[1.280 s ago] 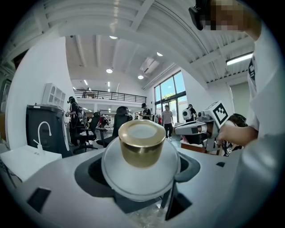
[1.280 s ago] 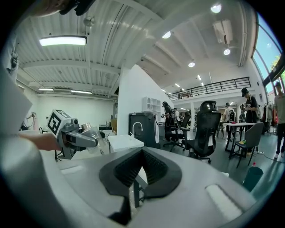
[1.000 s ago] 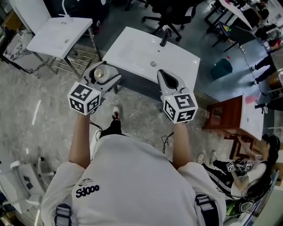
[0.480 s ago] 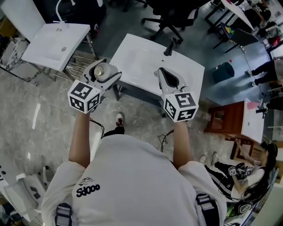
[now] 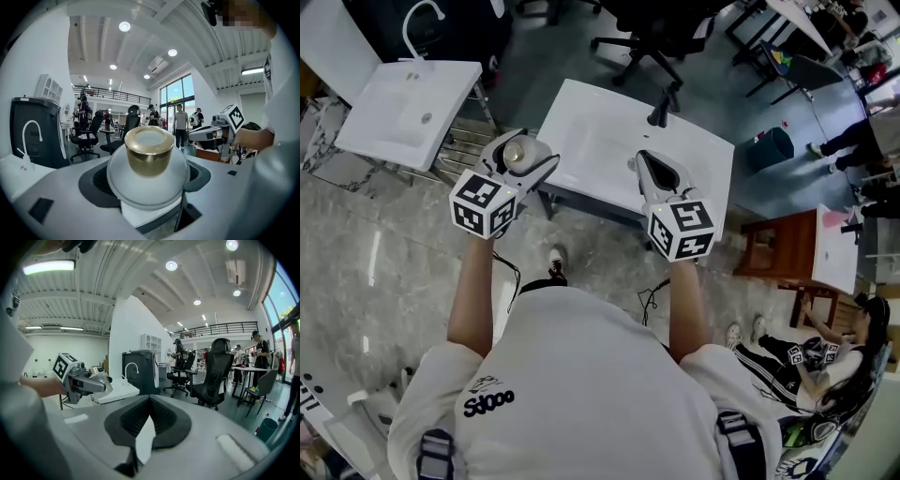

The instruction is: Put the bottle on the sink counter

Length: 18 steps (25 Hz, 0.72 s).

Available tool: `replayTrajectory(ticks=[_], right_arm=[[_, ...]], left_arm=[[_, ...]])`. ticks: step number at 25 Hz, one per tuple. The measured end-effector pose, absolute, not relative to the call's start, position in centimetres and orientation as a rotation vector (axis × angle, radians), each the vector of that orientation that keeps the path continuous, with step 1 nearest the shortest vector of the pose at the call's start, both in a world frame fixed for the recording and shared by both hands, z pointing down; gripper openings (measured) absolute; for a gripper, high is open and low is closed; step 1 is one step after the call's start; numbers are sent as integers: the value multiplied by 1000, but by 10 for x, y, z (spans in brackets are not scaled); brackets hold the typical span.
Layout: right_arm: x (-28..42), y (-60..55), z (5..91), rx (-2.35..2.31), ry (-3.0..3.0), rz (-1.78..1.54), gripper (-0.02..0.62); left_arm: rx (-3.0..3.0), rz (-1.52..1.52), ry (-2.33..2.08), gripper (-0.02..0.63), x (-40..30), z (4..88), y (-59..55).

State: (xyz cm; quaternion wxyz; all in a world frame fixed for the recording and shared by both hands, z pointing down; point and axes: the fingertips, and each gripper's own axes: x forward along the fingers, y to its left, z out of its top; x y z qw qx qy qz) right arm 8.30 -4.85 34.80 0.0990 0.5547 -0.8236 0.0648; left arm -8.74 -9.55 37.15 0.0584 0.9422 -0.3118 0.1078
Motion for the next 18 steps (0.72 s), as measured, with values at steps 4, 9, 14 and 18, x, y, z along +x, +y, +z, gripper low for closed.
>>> replayTrajectory(ticks=[4, 9, 14, 18], right_arm=[[84, -59, 354, 1658, -2412, 213, 11], [80, -77, 357, 1699, -2384, 214, 10], [84, -93, 362, 1724, -2360, 214, 10], [84, -104, 372, 1721, -2356, 244, 11]], left_arm=[[2857, 362, -914, 342, -86, 380, -111], [2859, 384, -891, 342, -93, 389, -135], [2853, 401, -882, 342, -90, 400, -161], [2834, 434, -887, 342, -86, 411, -176]])
